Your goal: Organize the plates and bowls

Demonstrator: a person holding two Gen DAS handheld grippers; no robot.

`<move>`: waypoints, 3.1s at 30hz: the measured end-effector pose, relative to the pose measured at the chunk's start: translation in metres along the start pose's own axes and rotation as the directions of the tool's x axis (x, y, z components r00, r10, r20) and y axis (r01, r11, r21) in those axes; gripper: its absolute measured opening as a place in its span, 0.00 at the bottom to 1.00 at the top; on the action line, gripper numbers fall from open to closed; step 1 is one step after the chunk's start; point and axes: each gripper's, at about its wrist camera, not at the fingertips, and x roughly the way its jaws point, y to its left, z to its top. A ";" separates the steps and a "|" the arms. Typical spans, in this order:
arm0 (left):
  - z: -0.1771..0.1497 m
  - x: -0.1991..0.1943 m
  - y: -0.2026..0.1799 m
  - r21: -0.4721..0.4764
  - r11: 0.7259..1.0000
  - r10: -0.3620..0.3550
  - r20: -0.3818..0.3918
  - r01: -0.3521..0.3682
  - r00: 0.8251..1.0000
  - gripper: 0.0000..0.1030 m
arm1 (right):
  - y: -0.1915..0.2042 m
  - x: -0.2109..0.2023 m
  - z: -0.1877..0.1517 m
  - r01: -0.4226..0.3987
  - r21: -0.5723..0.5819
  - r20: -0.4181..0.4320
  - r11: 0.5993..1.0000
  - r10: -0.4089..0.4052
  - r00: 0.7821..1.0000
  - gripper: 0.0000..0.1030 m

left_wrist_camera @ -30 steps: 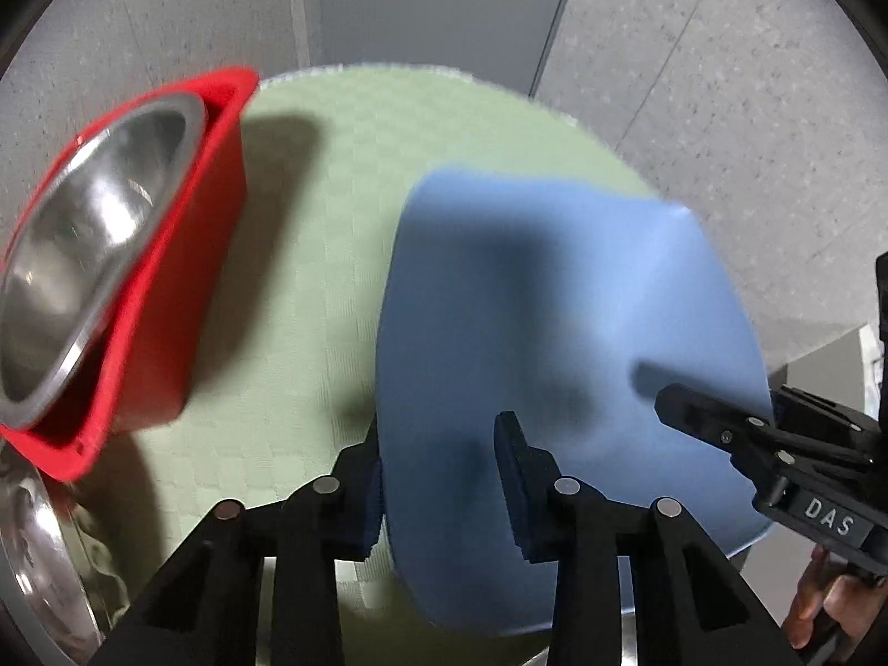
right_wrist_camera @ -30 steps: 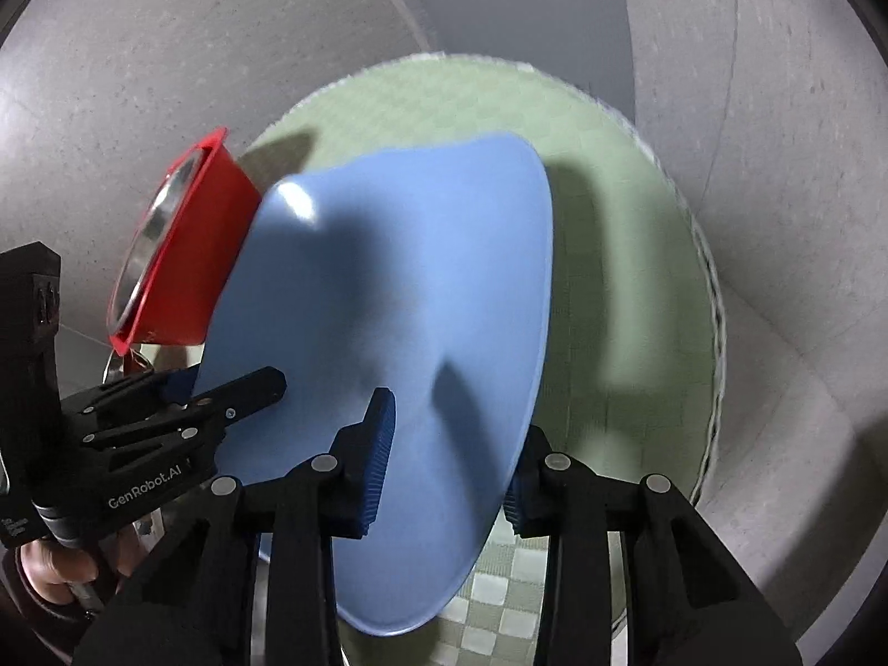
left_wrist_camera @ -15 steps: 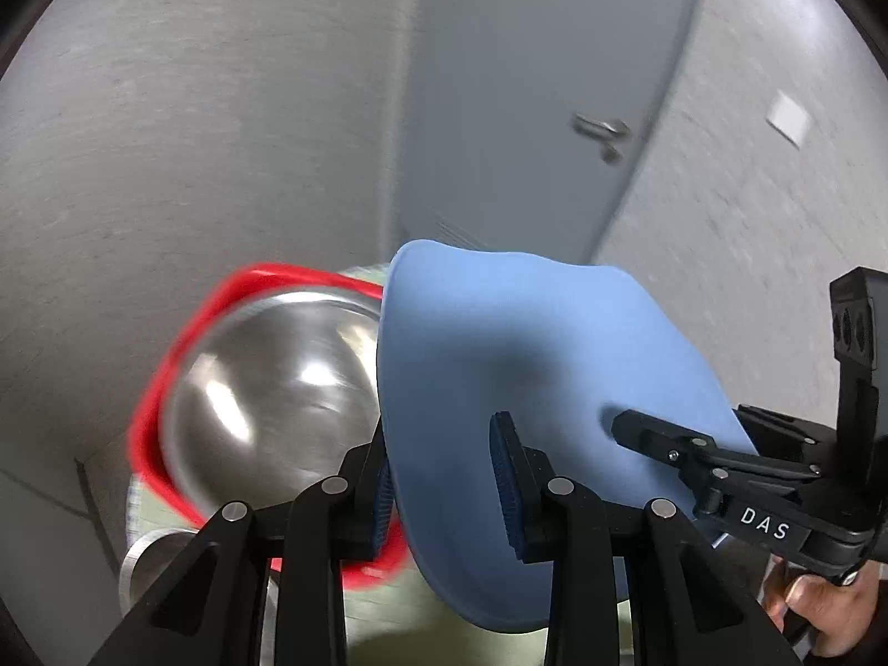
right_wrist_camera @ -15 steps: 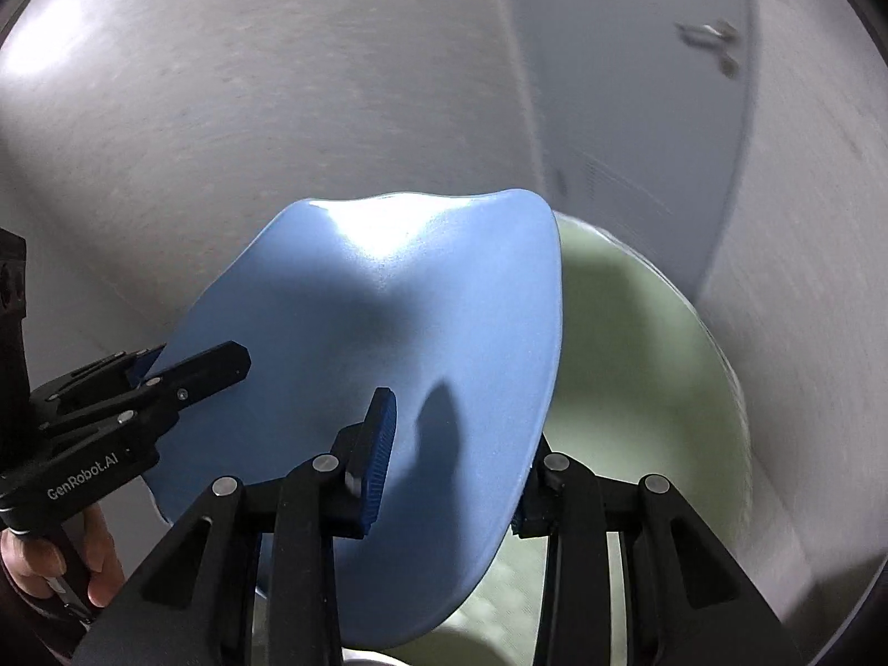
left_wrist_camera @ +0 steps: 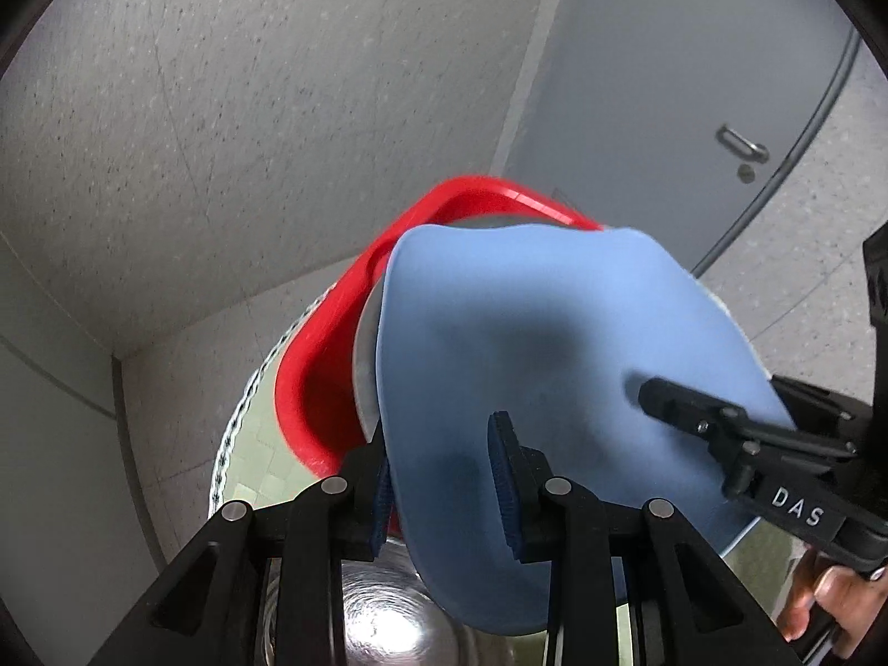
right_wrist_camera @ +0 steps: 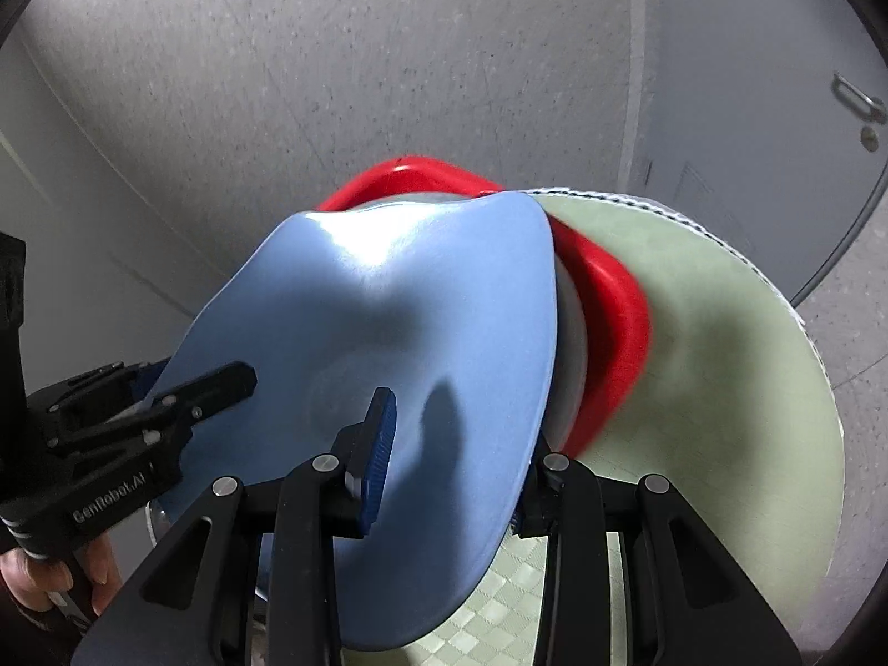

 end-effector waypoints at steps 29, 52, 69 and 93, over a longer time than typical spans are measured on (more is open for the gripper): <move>-0.045 -0.067 0.007 0.028 1.000 -0.016 0.147 0.012 0.989 0.77 | -0.009 -0.083 -0.049 0.023 0.134 0.165 0.991 -0.045 0.985 0.71; -0.213 -0.128 -0.070 0.158 0.987 -0.025 0.128 0.004 0.991 0.80 | -0.029 -0.142 -0.199 0.017 0.193 0.159 0.981 -0.049 0.986 0.74; -0.276 -0.107 -0.014 -0.123 0.989 0.075 -0.036 -0.079 0.996 0.40 | 0.044 -0.043 -0.184 -0.057 -0.115 -0.044 0.992 0.052 0.998 0.62; -0.205 -0.165 0.038 0.011 0.998 -0.065 0.101 0.064 0.993 0.20 | 0.090 -0.074 -0.121 0.013 -0.077 0.077 0.997 -0.007 0.997 0.17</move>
